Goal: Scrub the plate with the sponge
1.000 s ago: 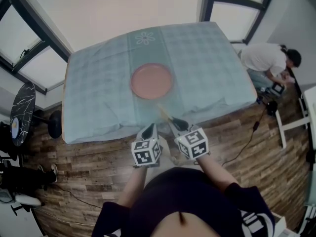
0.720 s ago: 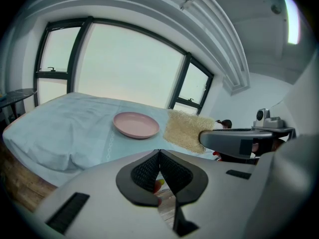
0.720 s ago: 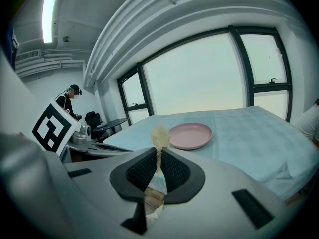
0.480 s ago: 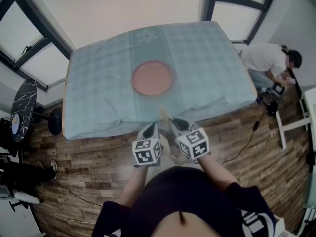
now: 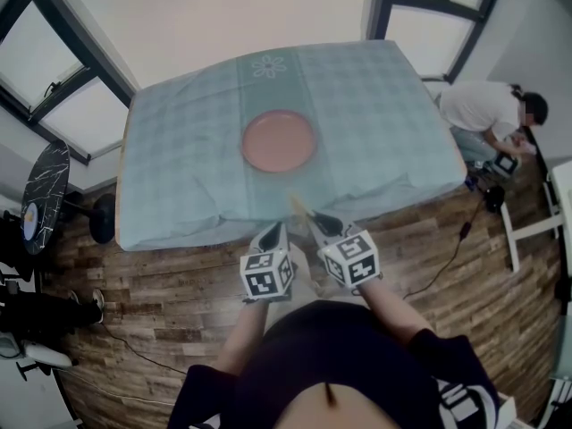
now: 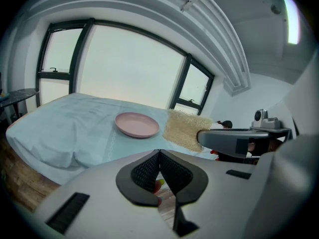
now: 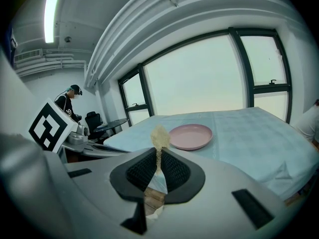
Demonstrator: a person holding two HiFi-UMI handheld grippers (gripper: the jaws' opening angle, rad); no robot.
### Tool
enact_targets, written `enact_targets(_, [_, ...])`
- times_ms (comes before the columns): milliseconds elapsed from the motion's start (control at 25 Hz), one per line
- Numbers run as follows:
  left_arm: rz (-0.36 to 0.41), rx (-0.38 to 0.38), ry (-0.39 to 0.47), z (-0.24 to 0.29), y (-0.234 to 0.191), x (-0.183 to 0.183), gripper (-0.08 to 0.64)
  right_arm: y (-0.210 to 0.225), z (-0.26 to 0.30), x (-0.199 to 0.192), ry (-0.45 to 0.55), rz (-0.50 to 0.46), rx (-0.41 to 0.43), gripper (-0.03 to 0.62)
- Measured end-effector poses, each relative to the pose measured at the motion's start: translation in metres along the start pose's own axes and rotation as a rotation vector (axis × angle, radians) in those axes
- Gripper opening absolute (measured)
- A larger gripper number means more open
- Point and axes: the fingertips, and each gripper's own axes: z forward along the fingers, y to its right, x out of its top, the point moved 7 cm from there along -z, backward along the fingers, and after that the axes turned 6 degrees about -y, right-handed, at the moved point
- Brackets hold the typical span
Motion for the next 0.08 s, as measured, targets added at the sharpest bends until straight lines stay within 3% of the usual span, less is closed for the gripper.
enact_targets(80, [0.000, -0.001, 0.000, -0.0009, 0.0002, -0.0006, 0.009, -0.0007, 0.0000, -0.0002, 0.001, -0.001, 0.000, 0.035])
